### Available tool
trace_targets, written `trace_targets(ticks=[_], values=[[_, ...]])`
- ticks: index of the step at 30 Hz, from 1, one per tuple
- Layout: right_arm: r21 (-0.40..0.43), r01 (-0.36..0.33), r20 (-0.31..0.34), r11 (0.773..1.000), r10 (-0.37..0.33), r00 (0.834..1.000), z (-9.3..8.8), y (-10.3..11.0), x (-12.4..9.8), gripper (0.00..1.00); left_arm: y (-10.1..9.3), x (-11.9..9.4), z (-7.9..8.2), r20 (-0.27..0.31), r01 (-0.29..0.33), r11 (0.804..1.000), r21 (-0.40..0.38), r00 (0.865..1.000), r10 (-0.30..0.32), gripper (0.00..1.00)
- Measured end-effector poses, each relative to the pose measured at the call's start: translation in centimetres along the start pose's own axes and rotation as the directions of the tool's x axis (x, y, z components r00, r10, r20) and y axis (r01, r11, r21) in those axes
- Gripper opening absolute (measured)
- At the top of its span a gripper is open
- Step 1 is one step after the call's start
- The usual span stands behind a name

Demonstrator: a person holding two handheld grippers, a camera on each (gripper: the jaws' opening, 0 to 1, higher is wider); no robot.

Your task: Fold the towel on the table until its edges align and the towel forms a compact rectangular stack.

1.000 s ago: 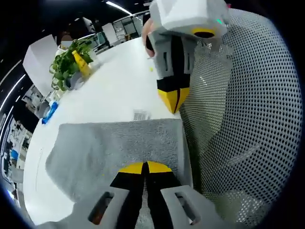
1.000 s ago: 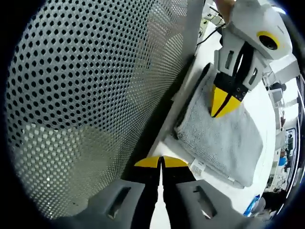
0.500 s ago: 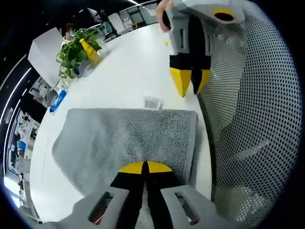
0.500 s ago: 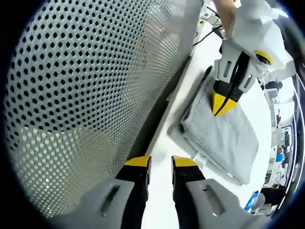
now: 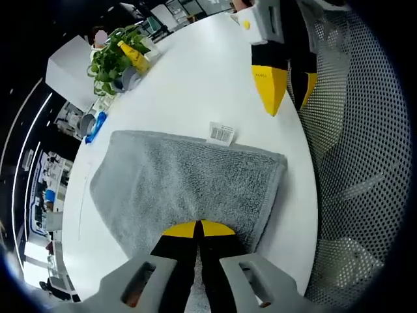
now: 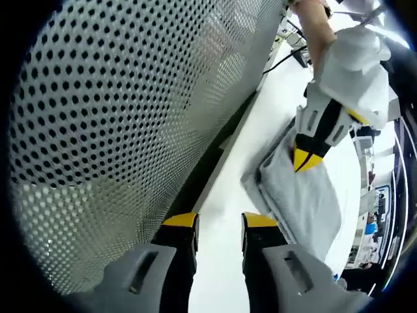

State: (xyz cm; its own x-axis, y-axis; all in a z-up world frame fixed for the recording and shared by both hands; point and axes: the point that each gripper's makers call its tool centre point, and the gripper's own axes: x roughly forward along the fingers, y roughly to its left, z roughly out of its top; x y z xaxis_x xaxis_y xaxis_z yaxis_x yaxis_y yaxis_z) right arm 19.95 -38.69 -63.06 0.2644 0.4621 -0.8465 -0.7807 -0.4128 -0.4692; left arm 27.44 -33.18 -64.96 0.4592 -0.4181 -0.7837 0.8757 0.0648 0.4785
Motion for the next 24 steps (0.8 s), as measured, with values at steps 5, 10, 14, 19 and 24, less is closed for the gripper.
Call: trace_targets(ticks=[5,10,14,19,24], values=[[0.046,-0.023,-0.037,0.999,0.024,0.999,-1.4,-0.9,1.5,0.28,-0.4,-0.1,0.8,0.033,0.016,1.000,-0.010,0.999,-0.016,0.01],[-0.058,-0.011,-0.021,0.998,0.009,1.000,0.0,-2.3,2.0,0.20,-0.4,0.1,0.6,0.046,0.031,0.996,-0.078,0.999,-0.027,0.01],[-0.075,0.016,0.003,0.997,-0.016,1.000,1.5,-4.1,2.6,0.20,-0.4,0.1,0.5,0.057,0.032,0.994,-0.107,0.998,-0.026,0.01],[-0.096,0.085,0.063,0.992,-0.079,0.995,3.8,-6.8,3.0,0.29,-0.5,0.0,0.6,0.056,0.032,0.995,-0.094,0.998,-0.027,0.01],[-0.076,0.131,0.086,0.988,-0.125,0.988,4.7,-9.6,2.7,0.22,-0.8,0.0,0.7,0.063,0.044,0.995,-0.090,0.997,-0.039,0.01]])
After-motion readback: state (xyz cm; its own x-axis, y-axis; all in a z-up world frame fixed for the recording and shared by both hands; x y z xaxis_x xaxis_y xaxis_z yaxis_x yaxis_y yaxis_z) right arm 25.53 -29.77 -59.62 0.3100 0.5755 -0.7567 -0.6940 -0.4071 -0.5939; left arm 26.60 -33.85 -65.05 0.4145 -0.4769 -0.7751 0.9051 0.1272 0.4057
